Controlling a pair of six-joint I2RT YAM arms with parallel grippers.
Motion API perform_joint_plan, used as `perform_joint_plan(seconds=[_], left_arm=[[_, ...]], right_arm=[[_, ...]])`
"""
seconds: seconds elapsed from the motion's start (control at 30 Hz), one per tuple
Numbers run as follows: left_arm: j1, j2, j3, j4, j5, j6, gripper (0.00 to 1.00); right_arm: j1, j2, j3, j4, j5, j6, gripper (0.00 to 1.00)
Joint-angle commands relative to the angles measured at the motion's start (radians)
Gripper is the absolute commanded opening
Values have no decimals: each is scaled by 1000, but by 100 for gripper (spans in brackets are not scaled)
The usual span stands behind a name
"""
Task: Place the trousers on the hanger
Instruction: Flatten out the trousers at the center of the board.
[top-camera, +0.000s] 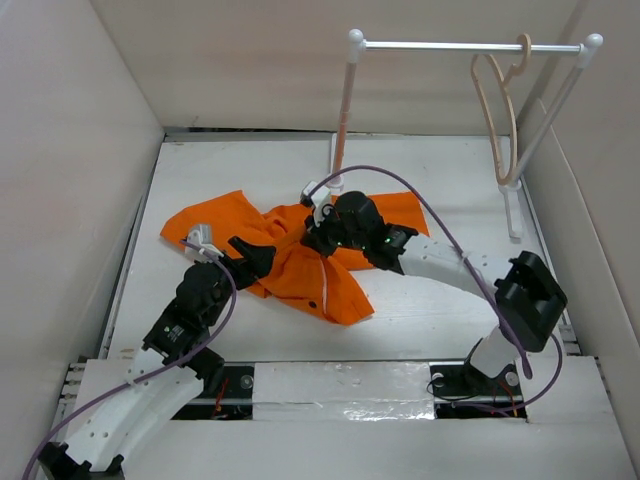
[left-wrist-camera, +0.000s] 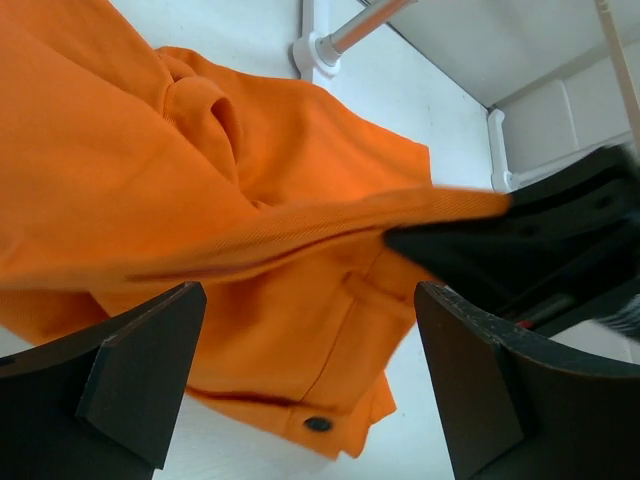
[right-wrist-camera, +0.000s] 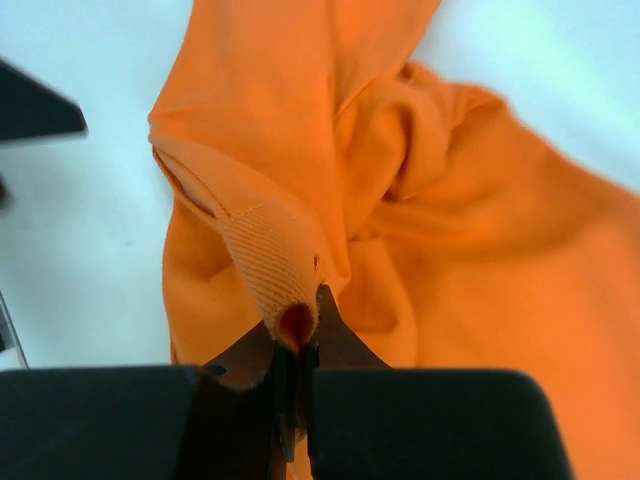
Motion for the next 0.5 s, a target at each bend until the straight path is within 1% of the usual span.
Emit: perform_joint_plan(seconds=[0.0, 0.03, 0.07, 0.1, 0.17, 0.23, 0.3, 0.4, 0.43, 0.47], left_arm=[[8, -6, -6, 34, 4, -23, 85], [8, -4, -5, 39, 10, -23, 87], [8, -6, -5, 44, 16, -23, 90], [8, -7, -8, 57, 19, -25, 92], [8, -12, -17, 70, 29, -31, 93], [8, -15, -31, 80, 27, -42, 95], [8, -22, -46, 99, 29, -54, 97], [8, -33, -83, 120, 38, -72, 99], [8, -36, -97, 120, 39, -76, 99], [8, -36, -103, 120, 35, -79, 99]], right_arm=[[-28, -130, 158, -93, 179, -59, 0], [-40, -167, 183, -167, 234, -70, 0], [-68, -205, 206, -202, 276, -79, 0], [-82, -275, 255, -237, 342, -97, 0], [-135, -340, 287, -314, 373, -111, 0], [-172, -421, 312, -384, 369, -122, 0], [-210, -490, 303, -410, 379, -127, 0], [-235, -553, 234, -430, 381, -125, 0], [-244, -596, 211, -429, 391, -122, 0], [-244, -616, 160, -424, 404, -119, 0]])
